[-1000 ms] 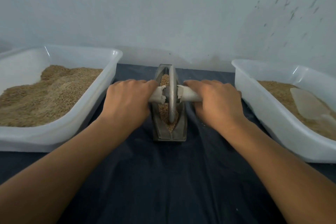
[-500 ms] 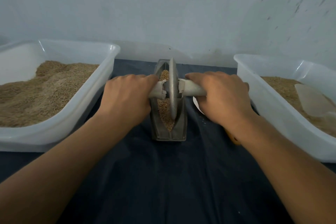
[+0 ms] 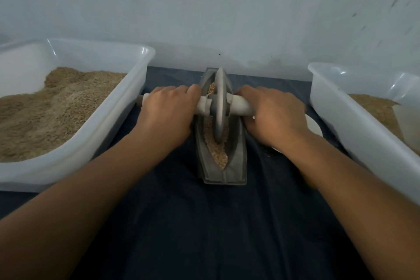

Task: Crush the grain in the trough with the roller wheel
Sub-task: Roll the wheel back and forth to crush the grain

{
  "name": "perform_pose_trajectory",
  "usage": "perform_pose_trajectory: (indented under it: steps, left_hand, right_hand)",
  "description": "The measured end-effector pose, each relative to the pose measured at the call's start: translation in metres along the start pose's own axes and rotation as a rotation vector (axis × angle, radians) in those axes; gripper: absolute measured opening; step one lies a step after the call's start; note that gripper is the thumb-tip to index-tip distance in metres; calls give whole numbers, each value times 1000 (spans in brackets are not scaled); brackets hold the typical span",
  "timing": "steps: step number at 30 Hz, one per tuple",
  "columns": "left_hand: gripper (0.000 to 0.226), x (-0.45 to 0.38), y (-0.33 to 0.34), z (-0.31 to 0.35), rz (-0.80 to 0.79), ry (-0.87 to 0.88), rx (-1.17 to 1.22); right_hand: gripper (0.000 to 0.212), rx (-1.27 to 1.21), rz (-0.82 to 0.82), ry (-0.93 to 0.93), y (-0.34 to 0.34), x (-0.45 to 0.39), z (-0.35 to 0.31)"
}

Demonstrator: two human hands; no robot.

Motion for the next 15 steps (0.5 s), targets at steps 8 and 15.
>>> perform_pose_trajectory:
  steps: [8, 15]
  left_hand:
    - [67, -42, 29, -20, -44, -113, -31]
    - [68, -59, 36, -29, -38, -126, -3]
  right_hand:
    - [53, -3, -186, 31, 20, -61, 8]
    - [64, 28, -322, 10, 26, -93, 11]
Point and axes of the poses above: each hand's wrist, its own x-axis away from the middle knuckle, its own y-axis out of the palm, z = x × y, the point moved 1 cm from there along -x, towards the middle knuckle, and after that the axes turned 9 degrees about y, right-handed, at the moved point
